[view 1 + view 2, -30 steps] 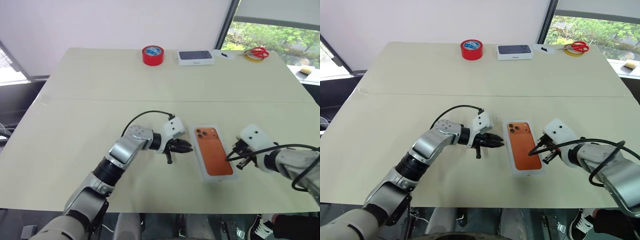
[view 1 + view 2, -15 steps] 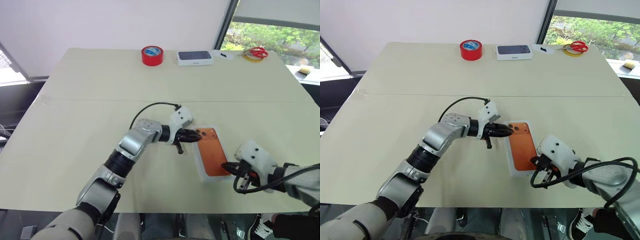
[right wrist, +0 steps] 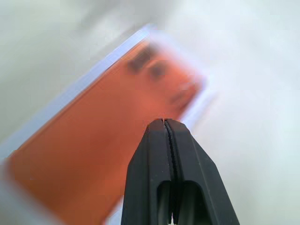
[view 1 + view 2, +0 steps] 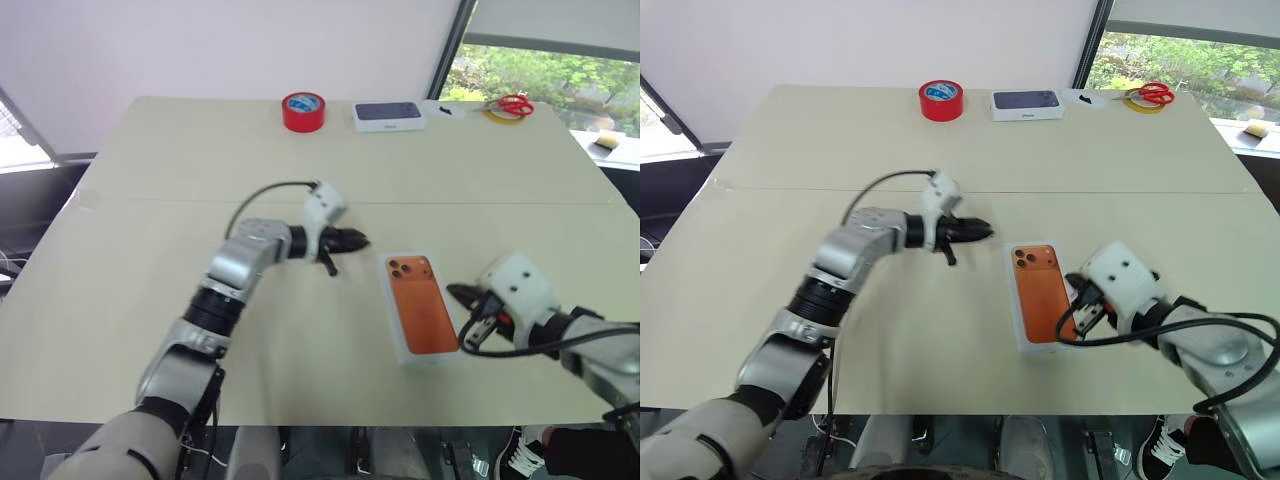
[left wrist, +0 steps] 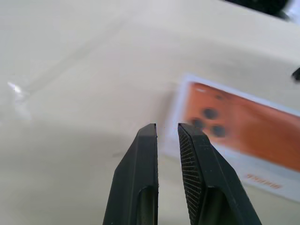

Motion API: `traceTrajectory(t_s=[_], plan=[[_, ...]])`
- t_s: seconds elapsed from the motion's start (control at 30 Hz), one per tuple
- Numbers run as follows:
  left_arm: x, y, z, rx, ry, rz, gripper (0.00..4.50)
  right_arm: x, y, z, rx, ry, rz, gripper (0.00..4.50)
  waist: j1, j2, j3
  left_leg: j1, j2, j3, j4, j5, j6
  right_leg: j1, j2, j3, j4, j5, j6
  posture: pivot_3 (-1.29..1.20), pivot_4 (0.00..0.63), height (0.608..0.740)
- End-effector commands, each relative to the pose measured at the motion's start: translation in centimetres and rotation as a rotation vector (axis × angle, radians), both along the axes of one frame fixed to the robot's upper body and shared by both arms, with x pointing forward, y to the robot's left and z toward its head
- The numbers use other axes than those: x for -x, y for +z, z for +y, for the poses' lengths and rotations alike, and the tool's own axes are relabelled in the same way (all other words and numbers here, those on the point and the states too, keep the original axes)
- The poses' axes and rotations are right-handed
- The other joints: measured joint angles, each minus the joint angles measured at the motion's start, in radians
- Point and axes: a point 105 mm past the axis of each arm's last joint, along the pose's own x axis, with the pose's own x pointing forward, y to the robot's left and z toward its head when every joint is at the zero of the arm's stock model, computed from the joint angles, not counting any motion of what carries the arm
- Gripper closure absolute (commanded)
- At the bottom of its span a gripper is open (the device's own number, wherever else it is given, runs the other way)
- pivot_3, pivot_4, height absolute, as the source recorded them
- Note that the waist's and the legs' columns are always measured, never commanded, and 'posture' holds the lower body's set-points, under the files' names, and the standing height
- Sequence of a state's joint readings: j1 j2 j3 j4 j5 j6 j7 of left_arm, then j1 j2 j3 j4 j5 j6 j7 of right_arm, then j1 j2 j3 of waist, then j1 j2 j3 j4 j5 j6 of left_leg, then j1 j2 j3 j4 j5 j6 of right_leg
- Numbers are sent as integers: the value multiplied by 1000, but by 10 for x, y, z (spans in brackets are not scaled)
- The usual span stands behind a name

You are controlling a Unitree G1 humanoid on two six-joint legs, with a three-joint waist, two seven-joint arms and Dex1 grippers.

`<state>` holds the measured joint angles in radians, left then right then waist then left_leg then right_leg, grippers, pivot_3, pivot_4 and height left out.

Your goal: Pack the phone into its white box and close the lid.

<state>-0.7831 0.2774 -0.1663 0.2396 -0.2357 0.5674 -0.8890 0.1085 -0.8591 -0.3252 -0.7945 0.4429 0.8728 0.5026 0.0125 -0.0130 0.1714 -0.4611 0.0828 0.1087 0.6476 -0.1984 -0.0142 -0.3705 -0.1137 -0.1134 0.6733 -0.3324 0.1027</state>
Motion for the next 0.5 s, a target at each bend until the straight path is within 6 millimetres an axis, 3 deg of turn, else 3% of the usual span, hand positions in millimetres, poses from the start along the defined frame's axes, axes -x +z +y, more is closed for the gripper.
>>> traceTrajectory(t_s=[0.03,0.1,0.2,0.37,0.5], plan=[[-15,19,63,37,173,-110,3737,-10,21,-23,-82,-61,-97,4473,0,0,0,0,0,0,0,0,0,0,0,0,0,0,0,0,150,730],[-20,19,93,26,250,-112,3737,-14,24,-23,-134,-54,-103,4473,0,0,0,0,0,1,-1,0,0,0,0,0,0,0,0,0,150,730],[-21,16,121,26,329,-108,3737,-18,24,-25,-170,-47,-94,4473,4,0,0,0,0,2,0,0,0,0,0,0,0,0,0,0,150,730],[-17,5,142,-5,407,-94,3737,-19,13,-23,-194,-30,-57,4473,4,0,0,0,0,2,0,0,0,1,-1,0,0,0,0,0,150,730],[-15,3,144,15,426,-77,3737,-21,9,-17,-229,-12,-45,4473,0,0,0,0,0,3,-1,0,-1,0,0,0,1,0,0,0,150,730]])
